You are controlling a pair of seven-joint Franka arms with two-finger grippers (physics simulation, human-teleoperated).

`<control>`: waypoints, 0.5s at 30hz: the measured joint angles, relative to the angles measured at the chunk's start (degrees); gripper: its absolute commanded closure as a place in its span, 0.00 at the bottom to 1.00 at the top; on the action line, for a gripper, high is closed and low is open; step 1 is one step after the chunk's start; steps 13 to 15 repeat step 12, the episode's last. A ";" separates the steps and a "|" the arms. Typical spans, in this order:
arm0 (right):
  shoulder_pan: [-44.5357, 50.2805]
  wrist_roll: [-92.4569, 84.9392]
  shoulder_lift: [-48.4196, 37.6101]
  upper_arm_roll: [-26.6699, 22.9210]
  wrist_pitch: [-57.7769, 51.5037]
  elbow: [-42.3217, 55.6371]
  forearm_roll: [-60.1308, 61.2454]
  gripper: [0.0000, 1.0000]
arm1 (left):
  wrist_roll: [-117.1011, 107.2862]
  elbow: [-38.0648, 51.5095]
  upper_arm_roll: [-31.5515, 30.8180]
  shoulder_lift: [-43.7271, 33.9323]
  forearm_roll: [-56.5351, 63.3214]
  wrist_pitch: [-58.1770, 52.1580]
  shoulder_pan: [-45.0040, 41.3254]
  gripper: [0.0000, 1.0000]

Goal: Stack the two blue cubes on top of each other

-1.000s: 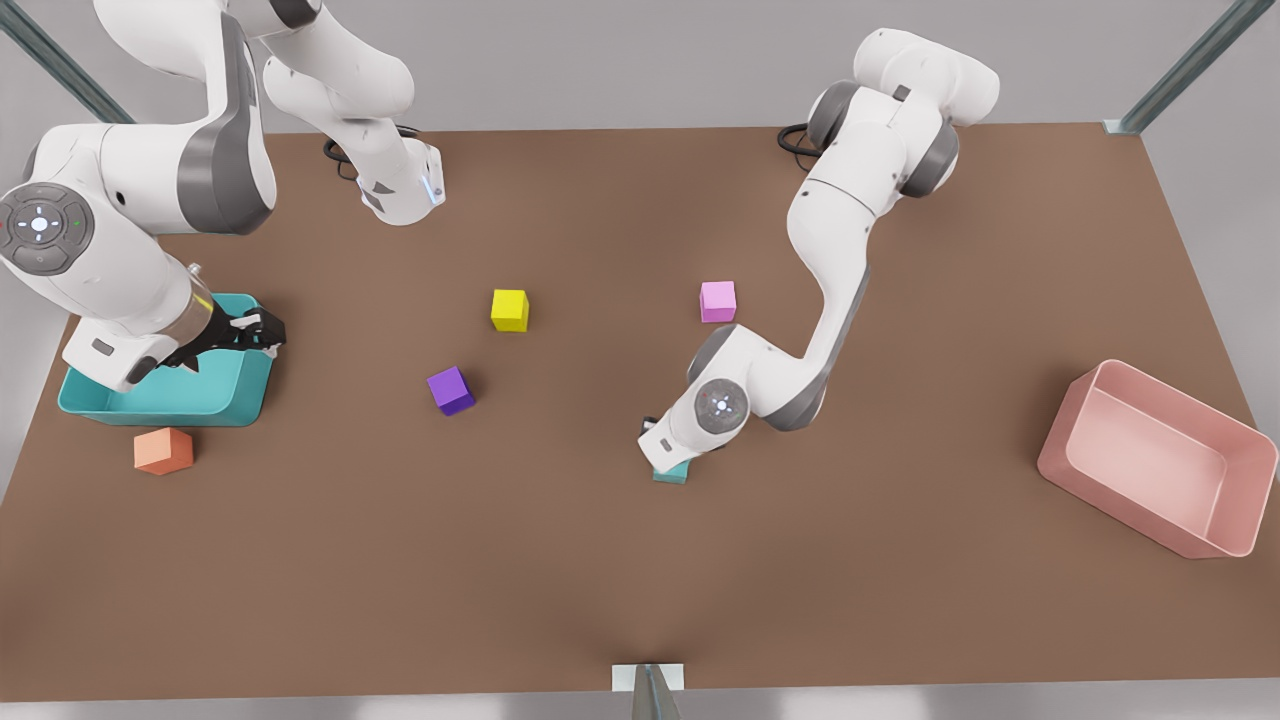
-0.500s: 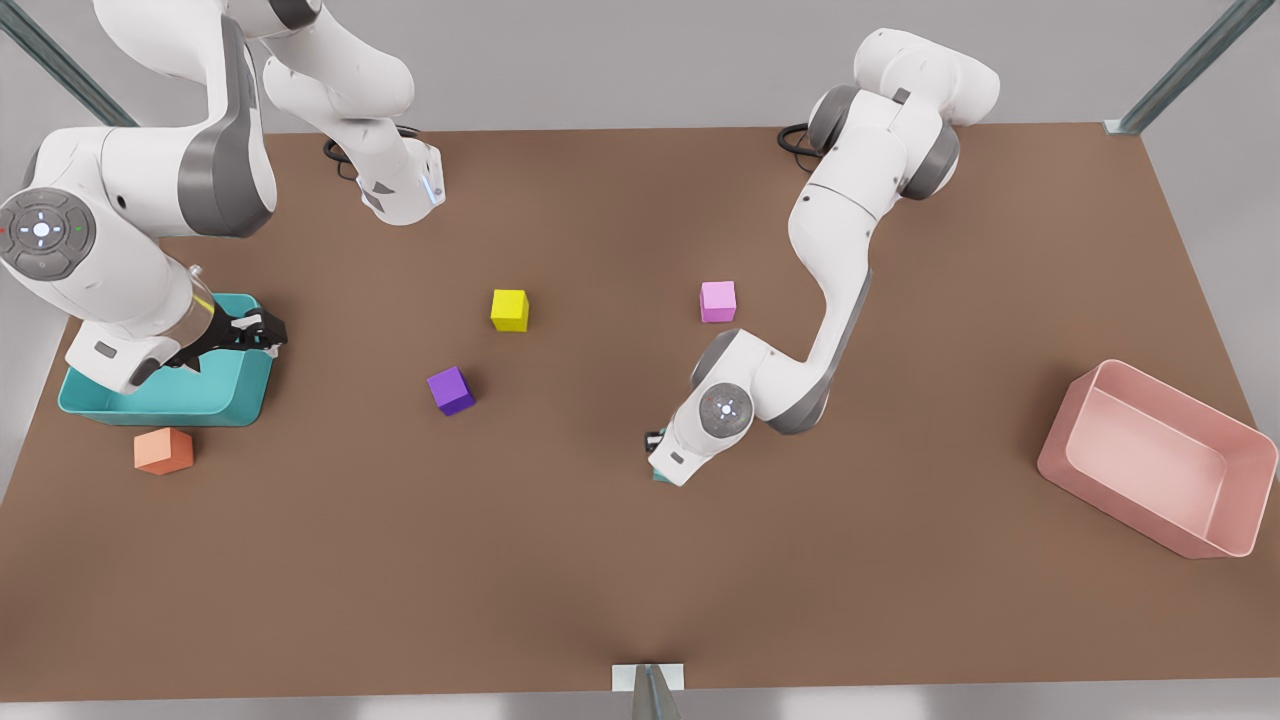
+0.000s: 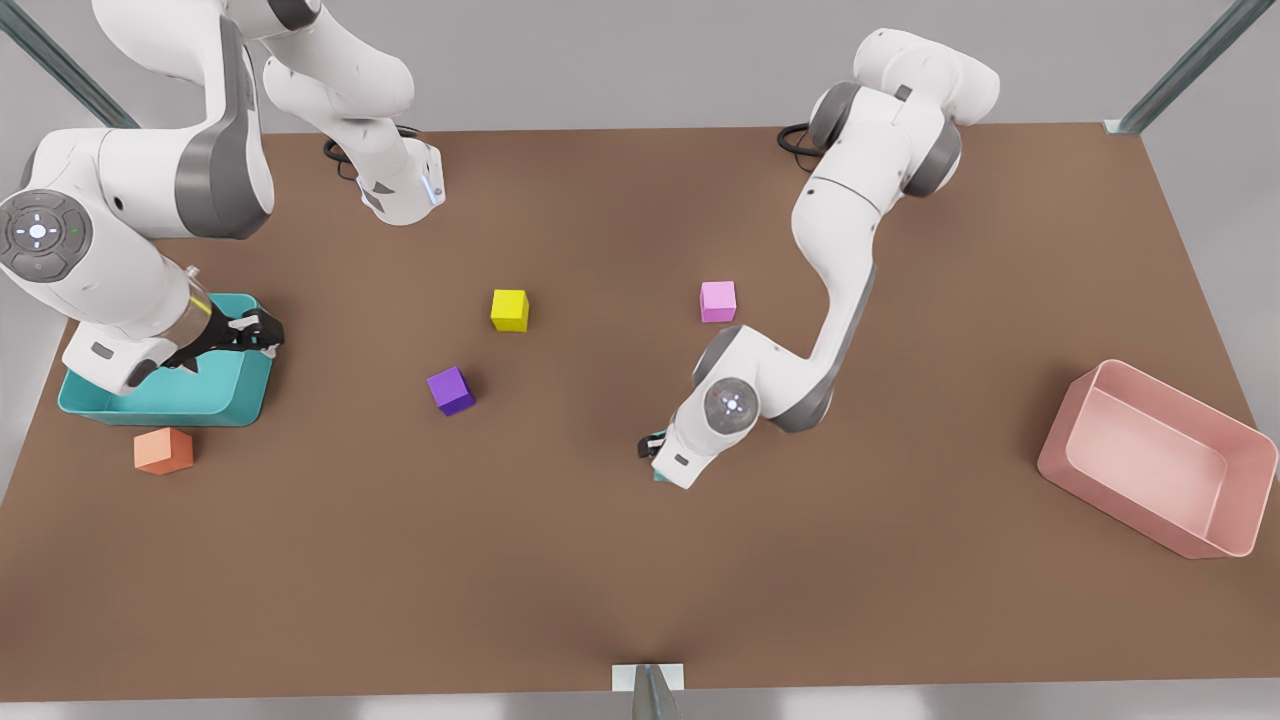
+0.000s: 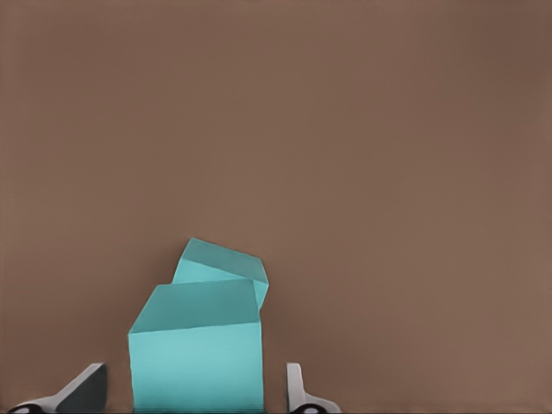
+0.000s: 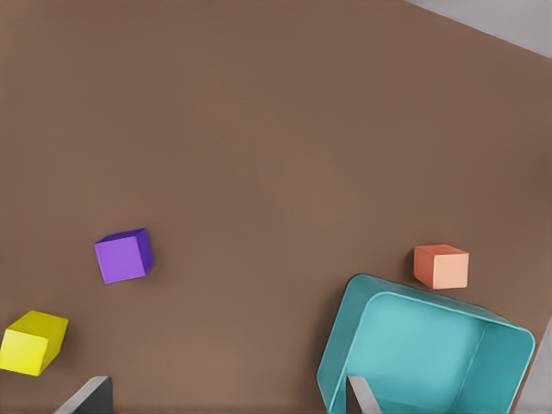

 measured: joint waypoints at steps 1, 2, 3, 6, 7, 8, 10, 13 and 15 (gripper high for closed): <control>-0.04 -0.01 0.04 -0.01 0.00 0.14 -0.01 0.00 | -0.22 0.65 0.04 -0.60 0.01 -0.98 0.44 0.00; -0.05 -0.02 0.09 -0.01 0.00 0.35 -0.01 0.00 | -0.40 0.99 0.03 -1.95 -0.01 -2.22 1.43 0.00; -0.07 -0.03 0.13 -0.01 0.00 0.51 -0.02 0.00 | -0.44 1.14 -0.08 -4.38 -0.04 -3.93 3.31 0.00; -0.04 -0.05 0.10 0.02 0.01 0.64 -0.38 0.00 | 2.09 1.25 -0.02 -14.47 2.01 -12.80 16.39 0.00; 0.07 -0.06 0.09 0.04 0.01 0.66 -0.59 0.00 | 3.94 1.26 0.05 -16.81 4.44 -16.36 21.04 0.00; 0.14 -0.06 0.09 0.06 0.01 0.66 -0.75 0.00 | 5.74 -0.87 0.05 -21.24 6.60 -19.38 24.59 0.00; 0.15 -0.07 0.09 0.07 0.01 0.66 -0.95 0.00 | 9.43 -15.13 0.09 -34.95 9.83 -22.84 27.48 0.00; 0.11 -0.07 0.06 0.10 0.01 0.67 -1.05 0.00 | 12.79 -19.20 0.10 -39.38 11.03 -26.14 27.67 0.00; 0.11 -0.07 0.06 0.10 0.01 0.67 -1.05 0.00 | 12.79 -19.20 0.10 -39.38 11.03 -26.14 27.67 0.00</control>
